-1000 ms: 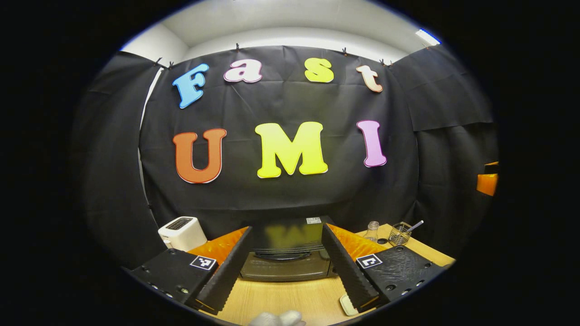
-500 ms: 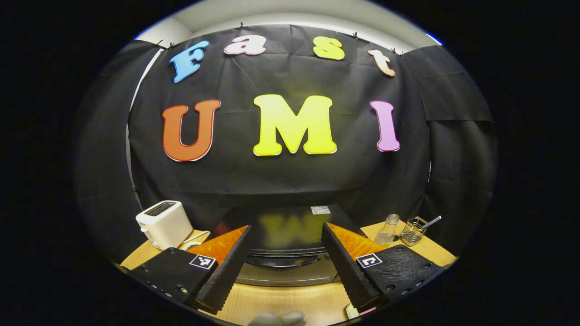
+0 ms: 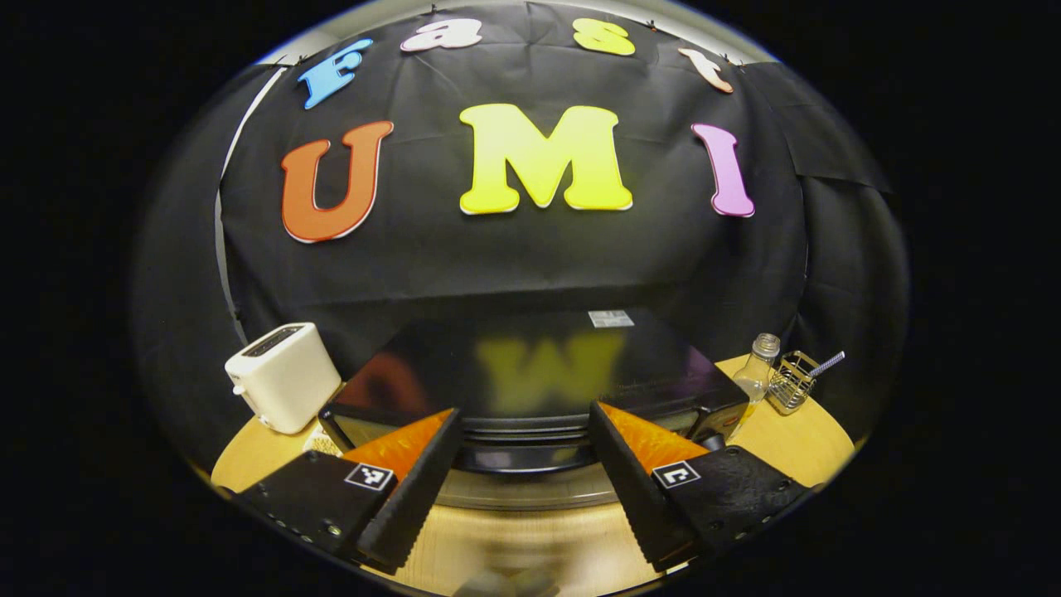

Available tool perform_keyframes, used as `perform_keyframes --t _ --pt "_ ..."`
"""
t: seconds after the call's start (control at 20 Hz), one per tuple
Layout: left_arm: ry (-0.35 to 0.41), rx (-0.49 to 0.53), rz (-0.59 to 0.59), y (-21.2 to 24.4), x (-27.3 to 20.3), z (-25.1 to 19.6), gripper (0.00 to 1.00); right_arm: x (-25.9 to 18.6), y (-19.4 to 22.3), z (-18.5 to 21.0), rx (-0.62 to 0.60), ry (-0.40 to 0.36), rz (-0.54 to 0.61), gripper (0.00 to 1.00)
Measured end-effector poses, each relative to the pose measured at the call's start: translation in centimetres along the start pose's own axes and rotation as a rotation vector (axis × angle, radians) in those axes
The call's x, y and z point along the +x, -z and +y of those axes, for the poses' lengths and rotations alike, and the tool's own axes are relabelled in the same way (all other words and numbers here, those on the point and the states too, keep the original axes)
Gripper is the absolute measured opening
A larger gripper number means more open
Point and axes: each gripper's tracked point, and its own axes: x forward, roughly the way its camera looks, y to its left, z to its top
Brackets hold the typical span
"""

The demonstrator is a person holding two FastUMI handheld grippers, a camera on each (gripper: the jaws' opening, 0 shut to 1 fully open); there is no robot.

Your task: Open the electric oven with the left hand, put the food in, and close the electric oven.

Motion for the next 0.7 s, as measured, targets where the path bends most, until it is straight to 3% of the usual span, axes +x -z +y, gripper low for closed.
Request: perform_keyframes --t 0.3,0.7 --pt "-0.003 0.007 0.034 1.0 -1.3 0.1 0.97 -0.6 -0.3 0.5 -0.019 -0.019 -0.022 0.97" --pt "0.023 0.007 0.092 4.8 -6.5 -0.2 0.97 -1.7 1.6 0.9 0.009 -0.065 0.001 0.97"
